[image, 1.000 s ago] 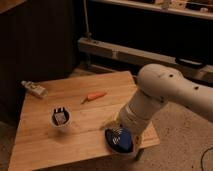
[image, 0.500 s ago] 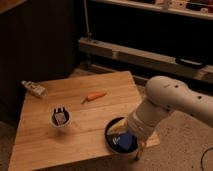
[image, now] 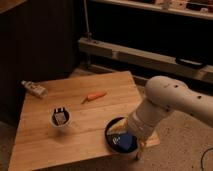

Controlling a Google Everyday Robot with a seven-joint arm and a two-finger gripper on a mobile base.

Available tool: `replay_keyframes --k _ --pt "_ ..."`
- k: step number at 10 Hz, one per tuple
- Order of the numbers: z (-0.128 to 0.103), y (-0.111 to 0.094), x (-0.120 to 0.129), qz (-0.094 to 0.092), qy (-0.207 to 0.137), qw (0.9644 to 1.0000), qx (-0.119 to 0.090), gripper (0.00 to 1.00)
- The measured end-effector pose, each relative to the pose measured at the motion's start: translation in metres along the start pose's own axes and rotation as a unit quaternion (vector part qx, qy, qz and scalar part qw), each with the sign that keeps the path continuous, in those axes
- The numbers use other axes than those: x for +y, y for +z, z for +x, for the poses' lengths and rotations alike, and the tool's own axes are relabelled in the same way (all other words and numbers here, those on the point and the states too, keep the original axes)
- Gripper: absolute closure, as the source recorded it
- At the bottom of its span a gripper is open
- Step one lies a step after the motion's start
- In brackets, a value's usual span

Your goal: Pick up the ceramic bowl

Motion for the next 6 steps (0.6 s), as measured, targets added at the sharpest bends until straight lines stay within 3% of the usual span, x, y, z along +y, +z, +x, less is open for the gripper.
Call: replay_keyframes --k 3,6 --pt "0.031 -0.015 -0.003 0.026 0.009 0.9983 0.051 0.2" --pt "0.097 -0.048 0.019 0.063 0.022 0.9903 0.122 0.2"
